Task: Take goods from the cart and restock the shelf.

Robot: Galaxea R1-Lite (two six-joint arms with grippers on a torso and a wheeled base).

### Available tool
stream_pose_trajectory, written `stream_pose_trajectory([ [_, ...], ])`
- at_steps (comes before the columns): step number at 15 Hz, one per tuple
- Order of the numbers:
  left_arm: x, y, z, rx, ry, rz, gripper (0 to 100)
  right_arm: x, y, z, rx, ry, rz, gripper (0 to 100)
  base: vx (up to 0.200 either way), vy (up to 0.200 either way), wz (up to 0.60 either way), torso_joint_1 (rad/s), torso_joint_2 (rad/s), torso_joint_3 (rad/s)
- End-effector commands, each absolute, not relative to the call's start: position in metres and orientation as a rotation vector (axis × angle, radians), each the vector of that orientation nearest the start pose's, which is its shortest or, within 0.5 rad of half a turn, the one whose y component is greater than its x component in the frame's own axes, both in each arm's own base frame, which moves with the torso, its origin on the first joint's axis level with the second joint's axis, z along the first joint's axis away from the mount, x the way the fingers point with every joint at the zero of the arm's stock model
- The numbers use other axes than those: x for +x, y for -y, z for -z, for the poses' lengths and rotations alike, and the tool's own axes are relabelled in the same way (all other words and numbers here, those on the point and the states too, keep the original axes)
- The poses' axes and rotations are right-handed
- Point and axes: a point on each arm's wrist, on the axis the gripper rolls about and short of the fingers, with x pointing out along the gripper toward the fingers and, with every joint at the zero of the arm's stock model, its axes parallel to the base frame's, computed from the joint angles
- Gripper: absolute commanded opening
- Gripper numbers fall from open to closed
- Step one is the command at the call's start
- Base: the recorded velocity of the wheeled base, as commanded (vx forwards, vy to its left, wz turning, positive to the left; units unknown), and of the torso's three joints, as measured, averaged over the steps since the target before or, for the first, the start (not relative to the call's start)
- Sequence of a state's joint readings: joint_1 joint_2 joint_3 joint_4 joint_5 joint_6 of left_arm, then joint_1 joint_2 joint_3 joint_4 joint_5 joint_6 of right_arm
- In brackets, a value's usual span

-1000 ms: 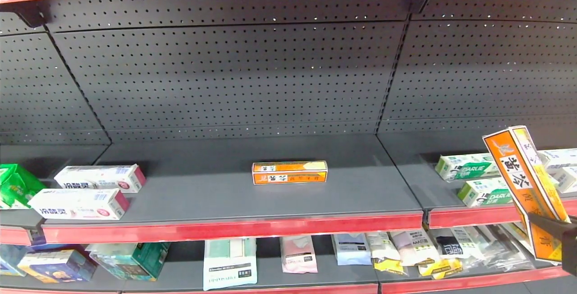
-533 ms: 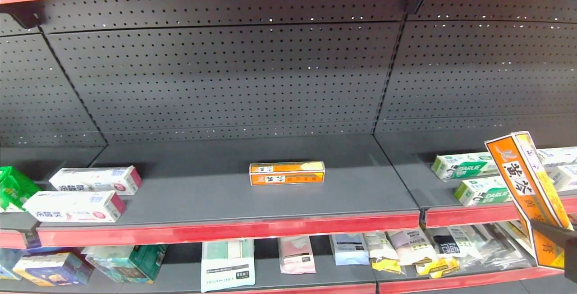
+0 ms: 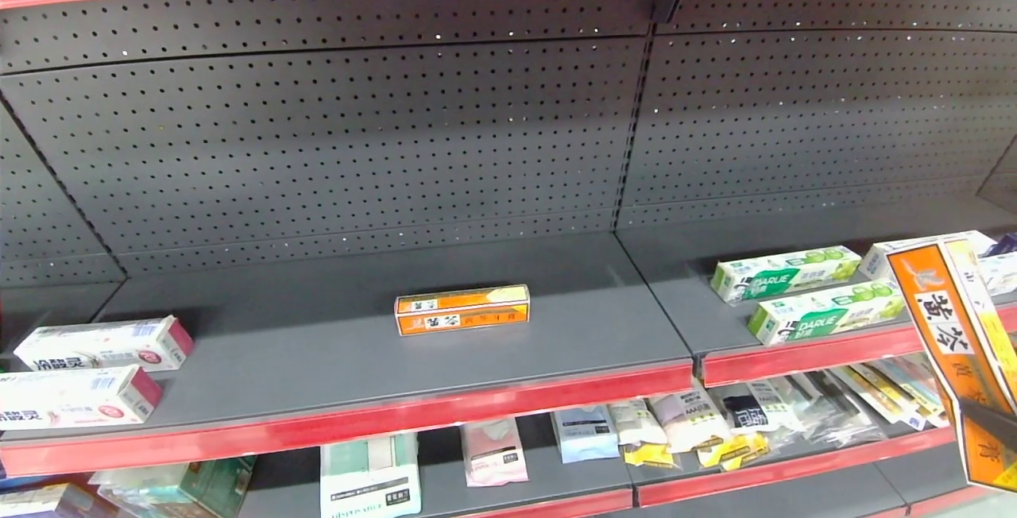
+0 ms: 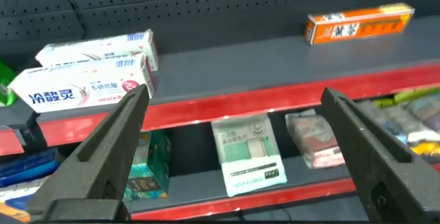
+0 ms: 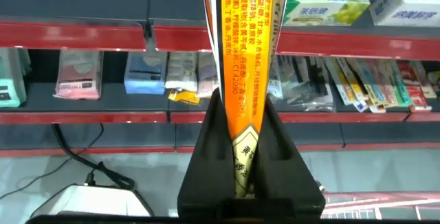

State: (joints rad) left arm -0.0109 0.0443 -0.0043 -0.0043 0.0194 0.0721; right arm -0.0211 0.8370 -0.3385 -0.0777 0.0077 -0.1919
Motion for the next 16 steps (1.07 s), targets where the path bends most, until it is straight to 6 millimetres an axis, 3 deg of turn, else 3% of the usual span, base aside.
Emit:
stream_pose_trajectory([
  [1, -0.017, -0.001, -0.079, 0.076, -0.066, -0.002, 100, 0.056, 0.001, -0.166, -0.185, -0.299, -0.015, 0, 0.000, 0.000, 0.00, 0.000, 0.00, 0.000],
  [3, -0.018, -0.001, -0.079, 0.075, -0.058, -0.004, 100, 0.034, 0.000, -0.155, -0.187, -0.227, -0.016, 0, 0.000, 0.000, 0.00, 0.000, 0.00, 0.000],
  [4, -0.019, -0.001, -0.089, 0.071, -0.043, -0.011, 100, 0.025, 0.000, -0.148, -0.185, -0.197, -0.005, 0, 0.000, 0.000, 0.00, 0.000, 0.00, 0.000],
  [5, -0.016, -0.001, -0.128, 0.043, -0.019, -0.018, 100, 0.019, 0.000, -0.143, -0.183, -0.175, -0.009, 0, 0.000, 0.000, 0.00, 0.000, 0.00, 0.000],
  [6, 0.006, 0.000, -0.181, -0.087, -0.046, -0.008, 100, 0.011, 0.000, -0.138, -0.183, -0.139, -0.014, 0, 0.000, 0.000, 0.00, 0.000, 0.00, 0.000],
  [8, 0.022, 0.001, -0.201, -0.074, -0.078, 0.043, 100, 0.006, 0.000, -0.129, -0.183, -0.126, -0.004, 0, 0.000, 0.000, 0.00, 0.000, 0.00, 0.000],
  [10, 0.063, 0.002, -0.197, -0.049, -0.205, 0.019, 100, -0.002, 0.000, -0.122, -0.184, -0.085, 0.017, 0, 0.000, 0.000, 0.00, 0.000, 0.00, 0.000],
  [13, 0.134, 0.005, -0.197, -0.046, -0.173, 0.033, 100, -0.005, -0.001, -0.116, -0.177, -0.081, -0.044, 0, 0.000, 0.000, 0.00, 0.000, 0.00, 0.000],
  [16, 0.180, 0.020, -0.185, -0.041, -0.164, 0.108, 100, -0.012, -0.001, -0.098, -0.180, -0.051, -0.048, 0, 0.000, 0.000, 0.00, 0.000, 0.00, 0.000],
])
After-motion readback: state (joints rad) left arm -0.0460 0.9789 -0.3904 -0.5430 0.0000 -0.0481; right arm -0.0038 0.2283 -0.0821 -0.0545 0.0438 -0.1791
